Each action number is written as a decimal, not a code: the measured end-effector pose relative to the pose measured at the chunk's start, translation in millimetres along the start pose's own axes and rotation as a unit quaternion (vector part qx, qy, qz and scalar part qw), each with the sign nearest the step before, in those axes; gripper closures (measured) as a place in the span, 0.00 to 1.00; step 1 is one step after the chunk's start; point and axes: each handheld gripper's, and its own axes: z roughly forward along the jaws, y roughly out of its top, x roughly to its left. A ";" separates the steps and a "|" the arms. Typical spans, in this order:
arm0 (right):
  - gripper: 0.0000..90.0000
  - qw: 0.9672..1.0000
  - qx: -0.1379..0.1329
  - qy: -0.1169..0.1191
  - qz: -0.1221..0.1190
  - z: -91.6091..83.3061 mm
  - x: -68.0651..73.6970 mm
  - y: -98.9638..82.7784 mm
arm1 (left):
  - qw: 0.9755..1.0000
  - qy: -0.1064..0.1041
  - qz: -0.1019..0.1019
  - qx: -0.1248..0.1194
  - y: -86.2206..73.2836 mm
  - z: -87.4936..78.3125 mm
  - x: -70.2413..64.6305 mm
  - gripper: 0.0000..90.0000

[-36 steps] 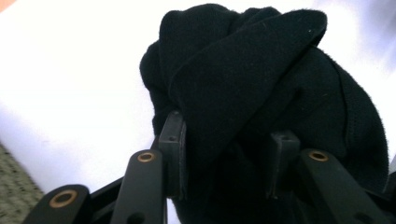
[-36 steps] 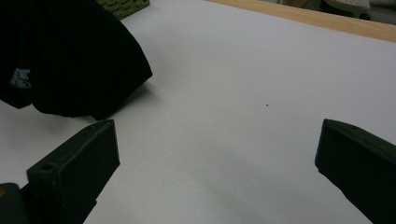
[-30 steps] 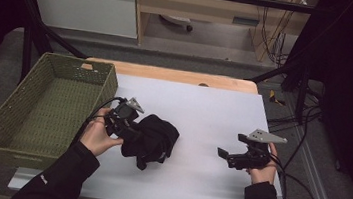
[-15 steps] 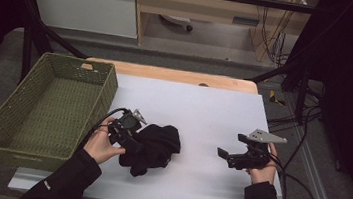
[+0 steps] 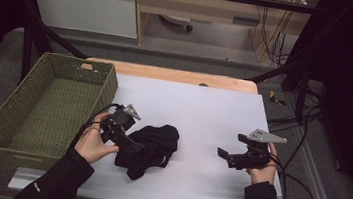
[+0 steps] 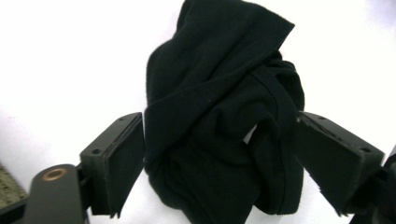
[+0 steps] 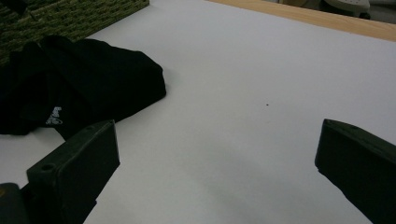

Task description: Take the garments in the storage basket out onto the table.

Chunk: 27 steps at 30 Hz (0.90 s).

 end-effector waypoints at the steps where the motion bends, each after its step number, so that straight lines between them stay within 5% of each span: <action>1: 0.00 1.000 0.000 0.000 0.000 0.0 0.1 0.0 | 1.000 0.002 -0.001 -0.006 -0.9 -3.6 0.9 0.16; 11: 0.00 1.000 0.001 0.001 0.002 0.2 0.4 0.0 | 0.999 0.025 -0.006 -0.038 -11.7 -26.4 6.0 0.02; 27: 0.00 1.000 -0.001 0.000 0.001 -0.5 -0.3 0.2 | 0.995 0.035 -0.038 -0.082 -40.4 -50.5 24.3 0.00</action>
